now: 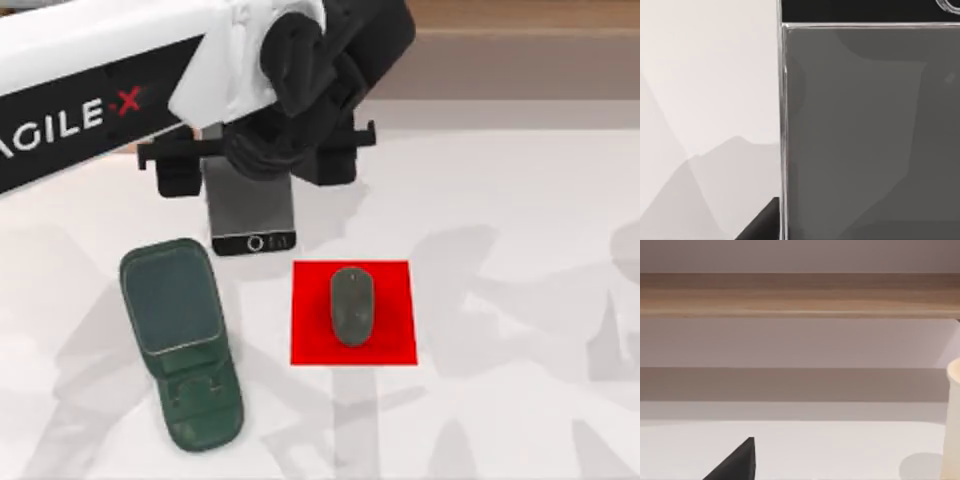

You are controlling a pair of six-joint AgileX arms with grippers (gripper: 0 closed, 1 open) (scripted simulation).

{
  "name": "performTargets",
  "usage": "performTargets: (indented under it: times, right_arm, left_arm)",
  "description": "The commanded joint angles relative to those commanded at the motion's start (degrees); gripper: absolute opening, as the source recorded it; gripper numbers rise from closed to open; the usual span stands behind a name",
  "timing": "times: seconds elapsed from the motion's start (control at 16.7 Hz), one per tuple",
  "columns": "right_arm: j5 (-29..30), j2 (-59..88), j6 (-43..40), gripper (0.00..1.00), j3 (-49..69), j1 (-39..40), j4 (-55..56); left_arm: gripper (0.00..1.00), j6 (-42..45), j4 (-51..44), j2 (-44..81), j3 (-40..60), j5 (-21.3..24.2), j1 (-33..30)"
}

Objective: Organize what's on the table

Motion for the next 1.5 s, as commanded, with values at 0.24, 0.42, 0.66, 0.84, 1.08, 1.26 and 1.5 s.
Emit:
performTargets:
  times: [0.24, 0.42, 0.66, 0.84, 1.08, 1.26, 1.5]
  right_arm:
    - [0.00, 0.00, 0.00, 1.00, 0.00, 0.00, 0.00]
    - [0.00, 0.00, 0.00, 1.00, 0.00, 0.00, 0.00]
    - [0.00, 0.00, 0.00, 1.00, 0.00, 0.00, 0.00]
    - [0.00, 0.00, 0.00, 1.00, 0.00, 0.00, 0.00]
    - [0.00, 0.00, 0.00, 1.00, 0.00, 0.00, 0.00]
    - [0.00, 0.00, 0.00, 1.00, 0.00, 0.00, 0.00]
    - [0.00, 0.00, 0.00, 1.00, 0.00, 0.00, 0.00]
  left_arm:
    - [0.00, -11.62, 0.14, -5.91, -5.24, -8.60, -8.51]
    - [0.00, -20.00, -0.70, -9.70, -9.76, -14.44, -14.32]
    - [0.00, -29.93, -2.16, -14.48, -16.04, -21.10, -21.56]
    - [0.00, -39.59, -5.82, -18.89, -24.22, -25.65, -26.56]
    - [0.00, -49.09, -11.90, -25.06, -33.22, -31.26, -32.42]
    - [0.00, -51.11, -13.28, -26.41, -35.20, -32.71, -33.82]
    - [0.00, -50.97, -13.20, -26.16, -35.04, -32.58, -33.56]
